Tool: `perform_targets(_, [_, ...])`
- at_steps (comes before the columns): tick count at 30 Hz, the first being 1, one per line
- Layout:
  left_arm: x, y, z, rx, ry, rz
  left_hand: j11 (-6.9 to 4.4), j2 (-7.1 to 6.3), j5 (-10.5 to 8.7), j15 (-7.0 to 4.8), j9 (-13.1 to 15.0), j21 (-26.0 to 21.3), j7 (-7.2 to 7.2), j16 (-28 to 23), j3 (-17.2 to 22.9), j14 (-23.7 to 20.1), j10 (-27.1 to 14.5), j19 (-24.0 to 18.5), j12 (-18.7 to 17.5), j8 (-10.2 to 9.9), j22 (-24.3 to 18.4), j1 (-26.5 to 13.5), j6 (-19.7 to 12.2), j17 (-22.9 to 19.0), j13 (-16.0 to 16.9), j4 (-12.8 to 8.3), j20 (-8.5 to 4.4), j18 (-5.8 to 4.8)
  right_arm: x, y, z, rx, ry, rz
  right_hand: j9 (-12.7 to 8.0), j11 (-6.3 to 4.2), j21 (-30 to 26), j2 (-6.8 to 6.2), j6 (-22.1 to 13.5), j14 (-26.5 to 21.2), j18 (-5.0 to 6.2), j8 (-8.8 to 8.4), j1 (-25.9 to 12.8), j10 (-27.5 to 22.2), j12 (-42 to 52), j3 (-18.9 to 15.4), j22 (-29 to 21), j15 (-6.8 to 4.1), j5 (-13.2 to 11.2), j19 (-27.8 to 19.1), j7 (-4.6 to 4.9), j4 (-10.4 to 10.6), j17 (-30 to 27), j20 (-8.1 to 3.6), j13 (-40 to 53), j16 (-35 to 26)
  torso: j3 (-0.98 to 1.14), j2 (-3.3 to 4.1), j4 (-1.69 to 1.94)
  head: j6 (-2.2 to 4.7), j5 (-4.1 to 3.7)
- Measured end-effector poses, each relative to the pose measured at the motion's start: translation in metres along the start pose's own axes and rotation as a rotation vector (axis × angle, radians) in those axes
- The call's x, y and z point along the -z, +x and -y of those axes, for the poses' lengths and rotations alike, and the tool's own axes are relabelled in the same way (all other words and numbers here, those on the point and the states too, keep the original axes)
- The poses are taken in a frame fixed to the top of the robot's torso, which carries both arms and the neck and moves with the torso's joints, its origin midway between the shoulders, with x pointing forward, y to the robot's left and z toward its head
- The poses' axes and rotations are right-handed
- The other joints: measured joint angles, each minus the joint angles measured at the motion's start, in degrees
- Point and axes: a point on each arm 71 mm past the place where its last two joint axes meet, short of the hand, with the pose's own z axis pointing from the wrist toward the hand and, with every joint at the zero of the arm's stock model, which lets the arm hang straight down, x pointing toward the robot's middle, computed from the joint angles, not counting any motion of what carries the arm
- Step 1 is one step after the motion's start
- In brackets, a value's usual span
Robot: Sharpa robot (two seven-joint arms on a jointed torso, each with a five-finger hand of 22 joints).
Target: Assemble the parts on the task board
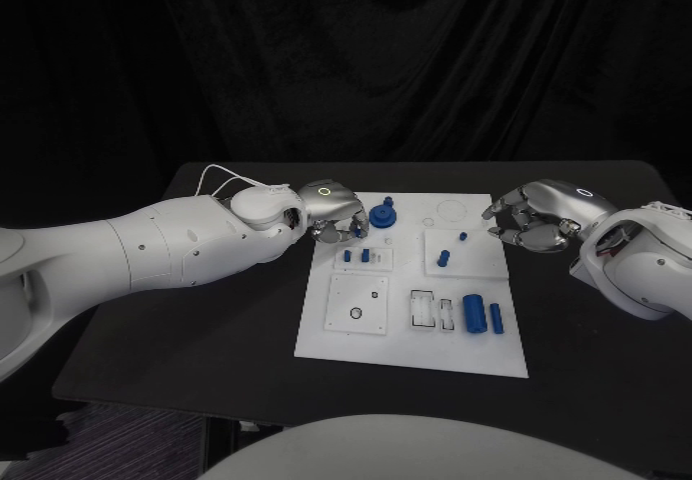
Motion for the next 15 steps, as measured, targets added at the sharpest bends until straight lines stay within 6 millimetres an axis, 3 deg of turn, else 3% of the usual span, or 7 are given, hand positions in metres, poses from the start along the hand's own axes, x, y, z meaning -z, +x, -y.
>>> perform_targets(15, [-0.0026,0.0067,0.0032,0.009,-0.001,-0.012,0.04,-0.01,0.0,0.0,0.0,0.0,-0.11,0.0,0.0,0.0,0.0,0.0,-0.2,-0.4,0.0,0.0,-0.1,0.2,-0.1,0.0,0.0,0.0,0.0002,0.0006,-0.0003,0.0,0.001,-0.007,0.0,0.0,0.0,0.0,0.0,0.0,0.0,0.0,0.0,0.0,0.0,0.0,0.0,0.0,0.0,0.0,0.0,0.0,0.0,0.0,0.0,0.0,0.01,-0.05,0.01,0.0,-0.24])
